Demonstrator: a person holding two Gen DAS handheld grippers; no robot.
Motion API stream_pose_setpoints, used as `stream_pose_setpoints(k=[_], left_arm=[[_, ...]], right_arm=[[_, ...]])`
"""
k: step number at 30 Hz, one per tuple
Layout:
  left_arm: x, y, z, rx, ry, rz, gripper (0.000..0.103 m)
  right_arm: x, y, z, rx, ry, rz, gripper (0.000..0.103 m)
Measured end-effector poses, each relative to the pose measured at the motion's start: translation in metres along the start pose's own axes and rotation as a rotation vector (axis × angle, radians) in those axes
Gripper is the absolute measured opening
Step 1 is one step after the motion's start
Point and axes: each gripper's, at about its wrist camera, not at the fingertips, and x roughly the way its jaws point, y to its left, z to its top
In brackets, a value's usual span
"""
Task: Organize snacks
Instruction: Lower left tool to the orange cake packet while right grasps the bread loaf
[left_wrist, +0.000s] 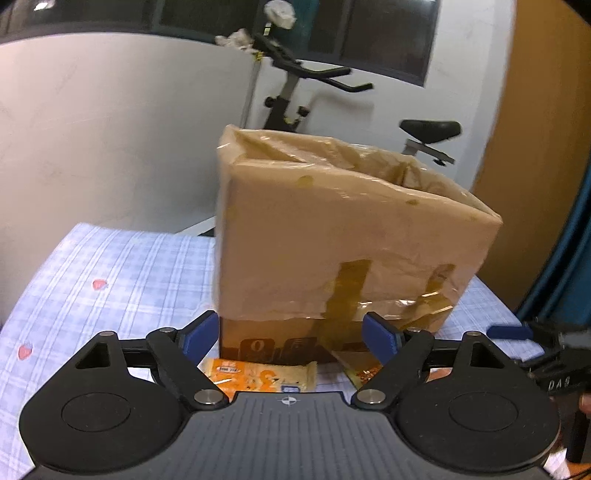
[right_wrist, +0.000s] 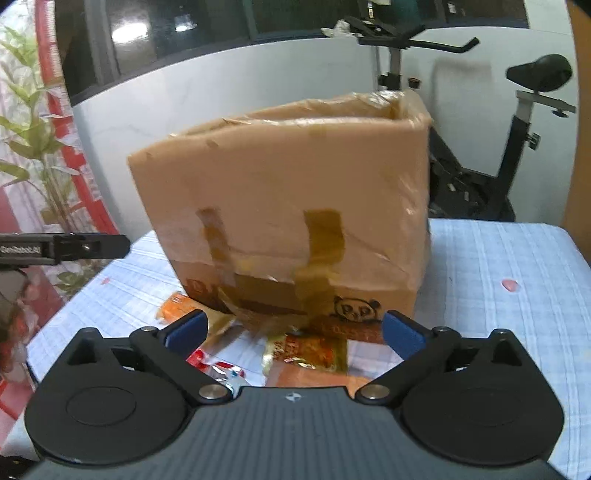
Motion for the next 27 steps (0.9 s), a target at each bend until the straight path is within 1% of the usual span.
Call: stream_pose_setpoints(k=[2,3,4,6,9,11,13,15,17,19,23,27], left_arm=[[0.0,0.006,-0.004,-0.04,0.0,-0.026,0.088],[0.001,0.008,-0.007,-0.054,-0.003,-0.048,0.089],[0.002,0.009,-0.009,-0.057,-0.004,-0.054,0.089],[0.004,0.009,-0.016,-0.056,0.004,-0.048,0.09],[0.009,0.014,-0.024,-0.089,0.031,-0.043,0.09],[0.012,0.018,-0.03,-0.106,0.047,-0.035,0.09],[0.014,0.02,-0.034,-0.11,0.079,-0.018,0.09],[0.014,0.022,-0.038,-0.121,0.092,-0.022,0.09],[0.013,0.024,-0.042,-0.123,0.099,-0.013,0.09],[0.015,0.024,-0.046,-0.119,0.108,0.004,0.089],[0.018,0.025,-0.053,-0.117,0.145,0.061,0.086],[0.021,0.028,-0.054,-0.107,0.164,0.102,0.084]], right_arm=[[0.003,-0.003,-0.006,0.023,0.018,-0.008,0.103],[0.005,-0.004,-0.009,0.032,0.027,-0.01,0.103],[0.007,-0.005,-0.012,0.038,0.038,-0.011,0.103],[0.012,-0.004,-0.019,0.05,0.075,-0.016,0.103],[0.02,-0.004,-0.028,0.063,0.116,-0.024,0.103],[0.025,-0.004,-0.03,0.072,0.132,-0.029,0.103],[0.031,-0.004,-0.033,0.072,0.164,-0.048,0.103],[0.037,-0.005,-0.034,0.07,0.204,-0.057,0.103],[0.041,-0.007,-0.037,0.086,0.222,-0.04,0.103],[0.044,-0.006,-0.039,0.078,0.235,-0.064,0.103],[0.042,0.0,-0.038,0.043,0.221,-0.087,0.094],[0.037,-0.002,-0.037,0.055,0.194,-0.071,0.084]])
